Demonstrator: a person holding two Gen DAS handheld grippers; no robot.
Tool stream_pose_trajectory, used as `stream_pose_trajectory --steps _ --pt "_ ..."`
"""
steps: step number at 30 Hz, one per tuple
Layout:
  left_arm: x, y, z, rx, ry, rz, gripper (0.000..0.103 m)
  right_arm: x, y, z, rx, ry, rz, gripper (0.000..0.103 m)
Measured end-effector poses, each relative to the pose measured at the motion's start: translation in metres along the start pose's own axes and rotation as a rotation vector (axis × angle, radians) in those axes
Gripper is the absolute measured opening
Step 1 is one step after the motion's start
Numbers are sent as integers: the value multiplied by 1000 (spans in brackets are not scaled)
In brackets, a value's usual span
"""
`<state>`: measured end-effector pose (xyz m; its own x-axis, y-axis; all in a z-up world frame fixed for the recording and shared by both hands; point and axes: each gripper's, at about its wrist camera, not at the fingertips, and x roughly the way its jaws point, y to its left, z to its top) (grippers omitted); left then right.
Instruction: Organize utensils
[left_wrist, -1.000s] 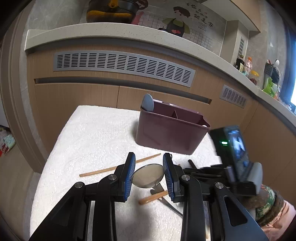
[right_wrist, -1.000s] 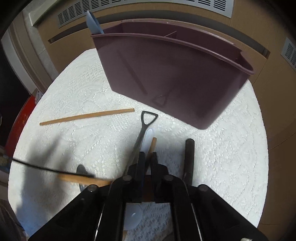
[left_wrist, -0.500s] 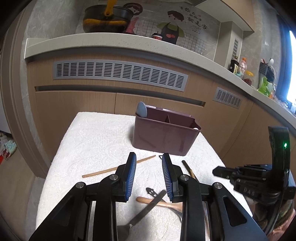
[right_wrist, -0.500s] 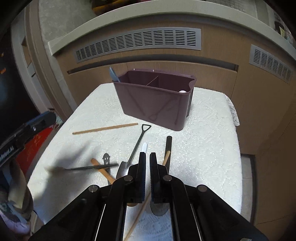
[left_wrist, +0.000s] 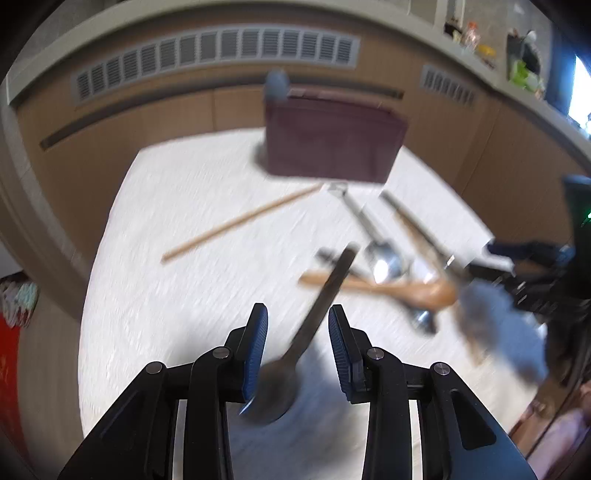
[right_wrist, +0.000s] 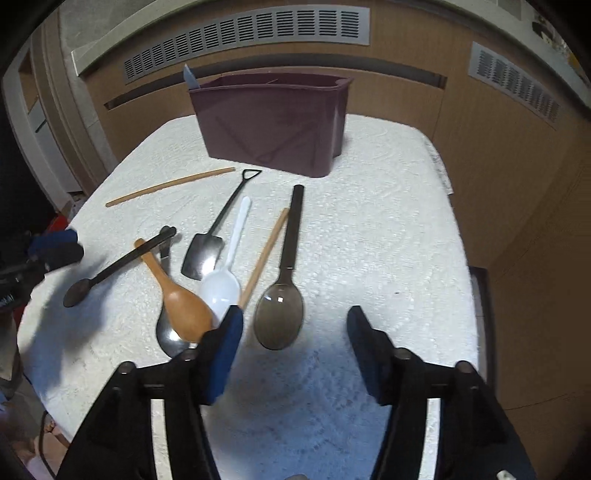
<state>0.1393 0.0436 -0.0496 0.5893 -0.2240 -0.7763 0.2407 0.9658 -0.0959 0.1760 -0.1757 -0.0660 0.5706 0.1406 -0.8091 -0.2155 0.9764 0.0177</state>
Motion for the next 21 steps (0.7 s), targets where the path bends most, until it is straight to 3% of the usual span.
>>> stream_pose_trajectory --steps 4,8,11,14,15,16,17,21 --pt "11 8 0 -29 30 -70 37 -2 0 -6 -10 -14 -14 68" --pt "30 -18 20 124 83 -76 37 3 4 -5 -16 -14 -35 68" --pt "49 -32 30 235 193 -91 36 2 8 -5 -39 -27 -54 71" --pt "64 -40 33 297 273 -54 35 -2 10 -8 -53 -46 -74 81" --pt "65 -40 35 283 281 -57 28 -4 9 -9 -54 -53 -77 87" --pt "65 -38 37 253 285 -56 17 -5 9 -10 -57 -58 -79 89" --pt "63 -36 39 230 275 -52 13 -5 9 -11 -59 -63 -80 91" --pt "36 -27 36 89 115 -40 12 -9 7 -10 -35 -72 -77 99"
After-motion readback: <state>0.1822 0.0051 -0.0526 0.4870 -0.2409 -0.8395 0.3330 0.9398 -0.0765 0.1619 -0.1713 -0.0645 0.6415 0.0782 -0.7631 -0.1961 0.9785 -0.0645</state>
